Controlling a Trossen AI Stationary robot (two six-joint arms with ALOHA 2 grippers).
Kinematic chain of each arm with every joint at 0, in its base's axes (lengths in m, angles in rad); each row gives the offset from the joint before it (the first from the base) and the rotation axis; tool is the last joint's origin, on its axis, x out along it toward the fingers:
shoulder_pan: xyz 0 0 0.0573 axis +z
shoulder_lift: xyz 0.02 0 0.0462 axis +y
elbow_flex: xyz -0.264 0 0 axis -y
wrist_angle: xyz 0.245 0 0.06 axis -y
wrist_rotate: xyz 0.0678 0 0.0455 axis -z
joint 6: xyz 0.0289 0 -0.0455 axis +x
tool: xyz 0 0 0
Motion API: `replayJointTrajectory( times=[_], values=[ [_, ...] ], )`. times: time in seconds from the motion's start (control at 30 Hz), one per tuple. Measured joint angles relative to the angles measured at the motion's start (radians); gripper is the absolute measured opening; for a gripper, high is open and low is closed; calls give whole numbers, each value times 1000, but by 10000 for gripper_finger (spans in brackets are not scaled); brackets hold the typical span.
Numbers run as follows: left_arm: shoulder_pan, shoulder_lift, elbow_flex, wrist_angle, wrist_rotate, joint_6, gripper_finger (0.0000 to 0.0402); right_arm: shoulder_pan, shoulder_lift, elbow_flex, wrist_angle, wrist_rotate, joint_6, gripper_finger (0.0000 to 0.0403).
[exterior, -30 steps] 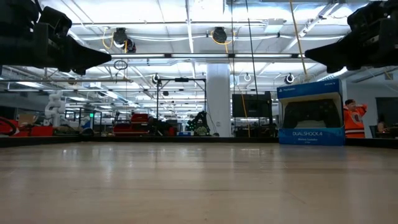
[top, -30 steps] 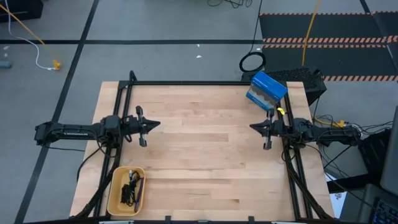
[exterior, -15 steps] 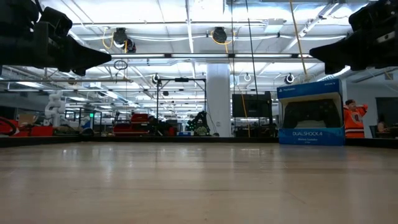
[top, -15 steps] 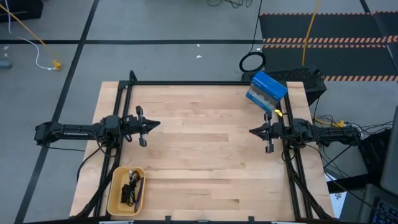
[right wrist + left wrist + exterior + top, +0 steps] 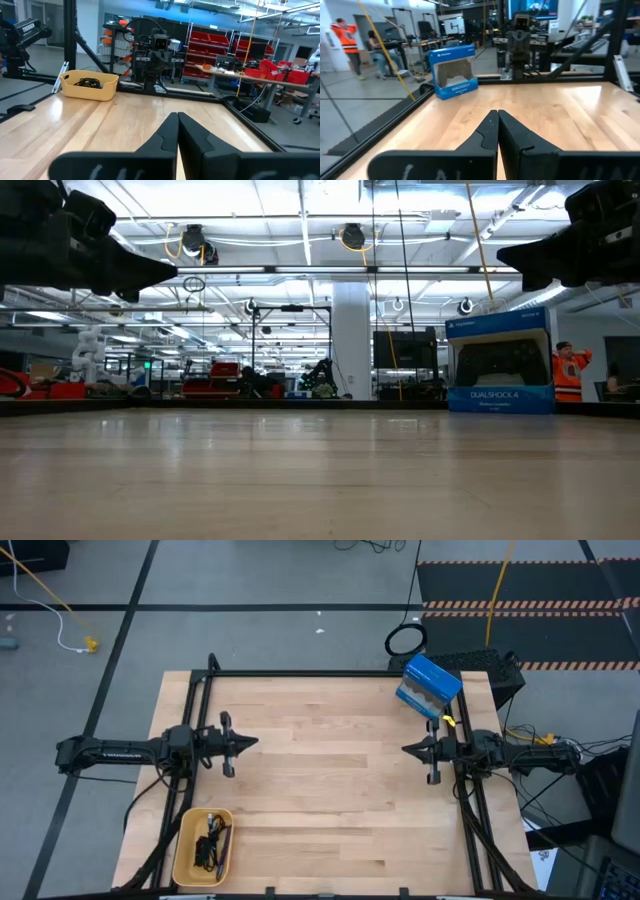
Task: Pick and place USB-C Cables
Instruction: Return to Home Position
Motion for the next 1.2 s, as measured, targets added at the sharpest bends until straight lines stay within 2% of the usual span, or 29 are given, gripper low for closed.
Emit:
replayJointTrajectory(
  times=[0.37, 0.7, 1.0, 1.2],
  values=[
    [-1, -2, 0, -94, 14, -11, 3, 0, 0, 0, 2, -3, 0, 0],
    [-14, -14, 1, -23, 43, -38, 3, 0, 0, 0, 5, -3, -1, 0],
    [-102, -101, 1, -36, 46, -17, 2, 0, 0, 0, 5, -3, 0, 0],
    [-119, -175, 1, -150, 46, 3, 2, 0, 0, 0, 5, -3, -1, 0]
  ],
)
